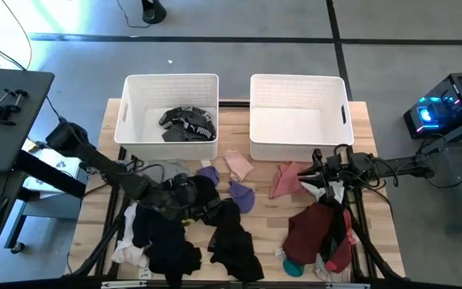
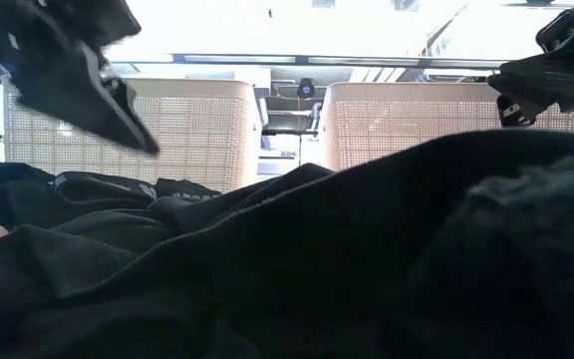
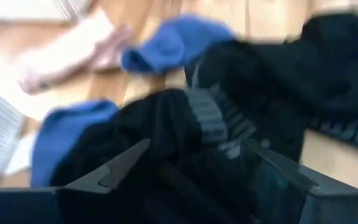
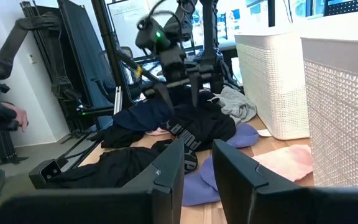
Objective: Sort clothes
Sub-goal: Put the black boxer into the left white laundry bin
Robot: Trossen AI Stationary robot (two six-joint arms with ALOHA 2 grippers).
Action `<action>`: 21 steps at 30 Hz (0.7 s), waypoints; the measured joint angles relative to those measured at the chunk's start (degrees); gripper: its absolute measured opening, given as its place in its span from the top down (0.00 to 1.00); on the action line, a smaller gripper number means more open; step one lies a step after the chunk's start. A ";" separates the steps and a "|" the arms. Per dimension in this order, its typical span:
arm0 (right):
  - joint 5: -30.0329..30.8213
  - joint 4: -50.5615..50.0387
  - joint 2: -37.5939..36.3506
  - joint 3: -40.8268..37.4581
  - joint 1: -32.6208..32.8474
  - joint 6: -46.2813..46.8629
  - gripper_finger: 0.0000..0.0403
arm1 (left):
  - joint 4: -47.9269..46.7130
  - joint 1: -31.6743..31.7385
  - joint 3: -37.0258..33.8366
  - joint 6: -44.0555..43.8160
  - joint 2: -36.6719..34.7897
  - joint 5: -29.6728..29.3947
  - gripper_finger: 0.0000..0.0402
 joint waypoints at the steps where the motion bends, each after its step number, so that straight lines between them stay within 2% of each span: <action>1: 0.00 -0.02 0.00 0.00 -0.01 -0.01 0.82 | 0.11 0.68 0.00 0.02 1.13 1.75 0.42; 5: 0.00 -0.02 0.01 0.00 0.00 -0.01 0.82 | 0.33 2.79 0.00 -0.05 5.56 5.70 0.48; 11: 0.00 -0.02 0.01 0.00 -0.01 -0.01 0.82 | 1.16 4.13 0.16 -1.19 9.77 7.03 0.66; 17: 0.00 0.00 0.00 0.00 -0.01 -0.01 0.82 | 1.66 4.28 0.16 -1.46 9.63 6.66 0.94; 19: 0.00 -0.01 0.01 0.00 -0.01 -0.01 0.82 | 2.09 4.28 0.07 -1.43 8.73 6.64 0.98; 21: 0.00 0.00 -0.01 0.00 0.01 0.00 0.82 | 1.23 4.07 0.66 -0.88 7.02 6.07 0.97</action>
